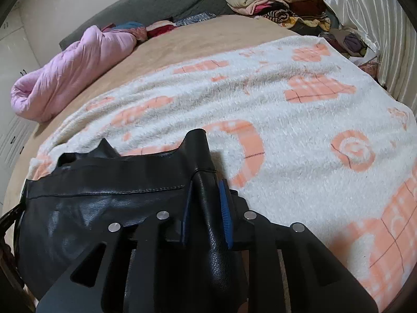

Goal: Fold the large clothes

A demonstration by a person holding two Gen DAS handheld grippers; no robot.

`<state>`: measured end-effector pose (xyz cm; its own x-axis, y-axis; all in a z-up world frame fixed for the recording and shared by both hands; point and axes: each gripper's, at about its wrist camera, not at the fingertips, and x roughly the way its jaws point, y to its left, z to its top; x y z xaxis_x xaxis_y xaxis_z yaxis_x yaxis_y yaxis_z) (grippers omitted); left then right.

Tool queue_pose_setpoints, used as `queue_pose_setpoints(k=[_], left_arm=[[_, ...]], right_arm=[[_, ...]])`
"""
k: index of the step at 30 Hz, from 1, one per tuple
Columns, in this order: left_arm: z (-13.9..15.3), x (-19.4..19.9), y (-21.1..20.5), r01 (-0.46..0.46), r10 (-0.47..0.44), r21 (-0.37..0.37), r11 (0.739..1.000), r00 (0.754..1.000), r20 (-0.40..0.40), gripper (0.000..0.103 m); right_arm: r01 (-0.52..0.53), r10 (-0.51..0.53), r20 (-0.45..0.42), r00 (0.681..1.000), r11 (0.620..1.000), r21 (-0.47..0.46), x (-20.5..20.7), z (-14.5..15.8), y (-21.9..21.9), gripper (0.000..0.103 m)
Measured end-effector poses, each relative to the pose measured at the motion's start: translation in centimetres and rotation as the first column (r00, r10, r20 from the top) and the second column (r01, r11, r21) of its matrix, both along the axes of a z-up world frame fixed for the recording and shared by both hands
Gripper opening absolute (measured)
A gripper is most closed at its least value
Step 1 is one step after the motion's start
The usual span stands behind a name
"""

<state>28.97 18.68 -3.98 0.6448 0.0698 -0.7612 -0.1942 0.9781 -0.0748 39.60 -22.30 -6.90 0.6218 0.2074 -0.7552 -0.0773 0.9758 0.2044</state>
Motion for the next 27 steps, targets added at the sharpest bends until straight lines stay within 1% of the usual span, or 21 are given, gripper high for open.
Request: queue_pose_setpoints(k=[8,11,13,14,16,17,18,20,22,23,24,25,27], left_arm=[[-0.3,-0.1,0.1,-0.006,0.006,-0.008,1.000,1.000,-0.010,0.013],[-0.3,-0.2,0.2,-0.009,0.009,-0.010,1.000,1.000,-0.005,0.013],[-0.2,-0.4,0.2,-0.013,0.013,-0.006,1.000,1.000,-0.005,0.016],[-0.2,-0.3,0.2,-0.013,0.013,-0.010,1.000,1.000,-0.006,0.016],[0.0,-0.5,0.3,-0.018,0.018,-0.009,1.000,1.000,-0.006,0.019],[0.1,-0.6,0.2,-0.021,0.021,-0.004,1.000,1.000,-0.009,0.020],[0.2,-0.6,0.2,-0.024,0.024,0.000,1.000,1.000,-0.010,0.022],[0.4,-0.9,0.3,-0.031,0.031,0.005,1.000,0.999,-0.013,0.030],[0.7,-1.3,0.5,-0.037,0.037,0.001,0.999,0.999,-0.012,0.046],[0.8,-1.5,0.6,-0.040,0.040,-0.001,0.999,0.999,-0.011,0.047],[0.9,-1.7,0.7,-0.042,0.042,-0.009,0.999,0.999,-0.011,0.051],[1.1,-1.8,0.8,-0.045,0.044,-0.018,0.999,0.999,-0.011,0.058],[1.5,-2.3,0.9,-0.050,0.050,-0.032,0.998,0.999,-0.001,0.067]], right_arm=[[0.003,-0.003,0.000,1.000,1.000,-0.007,-0.2,-0.2,0.2,0.024],[0.007,-0.007,-0.005,1.000,1.000,-0.005,-0.3,-0.1,0.1,0.027],[0.008,-0.008,0.001,1.000,1.000,0.015,-0.6,0.2,-0.2,0.030],[0.009,-0.009,0.000,1.000,1.000,0.030,-0.8,0.3,-0.4,0.033],[0.019,-0.018,-0.013,1.000,0.998,0.064,-1.2,0.6,-1.0,0.051],[0.024,-0.023,-0.016,1.000,0.998,0.064,-1.4,0.7,-1.1,0.068],[0.025,-0.024,-0.015,1.000,0.997,0.069,-1.7,0.8,-1.3,0.071],[0.021,-0.020,-0.007,1.000,0.996,0.084,-2.4,1.1,-1.8,0.071],[0.017,-0.018,0.002,1.000,0.995,0.098,-3.2,1.5,-2.3,0.077],[0.013,-0.013,0.005,1.000,0.994,0.106,-3.5,1.7,-2.4,0.082],[0.009,-0.010,0.008,1.000,0.994,0.113,-3.9,1.9,-2.6,0.084],[0.008,-0.009,0.013,1.000,0.993,0.120,-4.3,2.2,-2.7,0.086],[-0.003,0.000,0.022,1.000,0.989,0.147,-5.3,2.9,-3.0,0.093]])
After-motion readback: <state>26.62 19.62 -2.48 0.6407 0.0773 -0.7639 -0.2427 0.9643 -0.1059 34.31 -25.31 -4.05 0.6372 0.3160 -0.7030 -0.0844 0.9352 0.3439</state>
